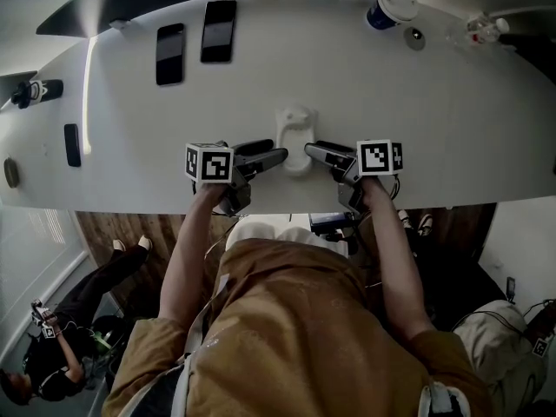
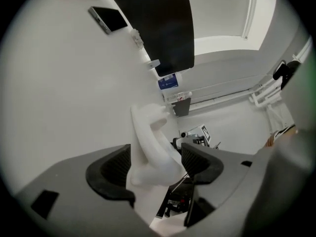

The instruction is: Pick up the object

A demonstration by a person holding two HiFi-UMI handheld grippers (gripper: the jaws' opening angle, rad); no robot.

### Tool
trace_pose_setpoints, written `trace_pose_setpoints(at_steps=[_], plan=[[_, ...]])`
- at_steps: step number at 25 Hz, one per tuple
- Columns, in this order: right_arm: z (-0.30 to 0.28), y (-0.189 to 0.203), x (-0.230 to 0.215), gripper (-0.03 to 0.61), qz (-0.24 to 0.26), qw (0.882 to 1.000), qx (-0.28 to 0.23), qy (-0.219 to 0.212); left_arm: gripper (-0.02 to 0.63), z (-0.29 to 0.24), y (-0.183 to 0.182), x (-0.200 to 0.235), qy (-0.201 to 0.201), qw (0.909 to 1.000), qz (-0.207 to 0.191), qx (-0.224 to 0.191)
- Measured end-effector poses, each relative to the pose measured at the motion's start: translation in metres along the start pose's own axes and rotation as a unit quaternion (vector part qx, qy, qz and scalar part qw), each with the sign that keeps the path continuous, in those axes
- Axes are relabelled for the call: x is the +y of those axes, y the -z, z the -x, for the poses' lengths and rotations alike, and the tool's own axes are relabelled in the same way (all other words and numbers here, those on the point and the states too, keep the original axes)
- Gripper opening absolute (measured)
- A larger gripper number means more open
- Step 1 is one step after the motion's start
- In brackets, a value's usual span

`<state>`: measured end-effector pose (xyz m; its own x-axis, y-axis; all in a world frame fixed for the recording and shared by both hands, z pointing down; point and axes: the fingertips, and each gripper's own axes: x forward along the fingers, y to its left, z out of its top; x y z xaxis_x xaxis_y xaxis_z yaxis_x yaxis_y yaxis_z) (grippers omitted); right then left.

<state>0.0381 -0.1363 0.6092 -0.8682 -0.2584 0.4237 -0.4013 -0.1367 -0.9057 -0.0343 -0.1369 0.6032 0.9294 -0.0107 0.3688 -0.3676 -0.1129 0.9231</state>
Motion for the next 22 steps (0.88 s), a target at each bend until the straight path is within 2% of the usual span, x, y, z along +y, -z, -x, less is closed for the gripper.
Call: trace_pose_setpoints(at_steps=[4, 9, 18, 22], plan=[[-0.004, 0.000, 0.001, 0.247, -0.021, 1.000, 0.001, -0.009, 0.310, -0.003, -0.002, -0.005, 0.019, 0.9997, 0.013, 0.009], [-0.009, 0.002, 0.007, 0.247, -0.028, 0.999, 0.020, -0.017, 0.310, -0.006, -0.003, -0.012, 0.046, 0.9974, 0.053, 0.019], [-0.022, 0.010, 0.016, 0.247, -0.037, 0.998, 0.036, -0.037, 0.310, -0.016, 0.002, -0.019, 0.069, 0.9938, 0.077, 0.041], [-0.024, 0.008, 0.015, 0.245, -0.050, 0.997, 0.025, -0.049, 0.308, -0.023, 0.004, -0.020, 0.077, 0.9924, 0.082, 0.050]])
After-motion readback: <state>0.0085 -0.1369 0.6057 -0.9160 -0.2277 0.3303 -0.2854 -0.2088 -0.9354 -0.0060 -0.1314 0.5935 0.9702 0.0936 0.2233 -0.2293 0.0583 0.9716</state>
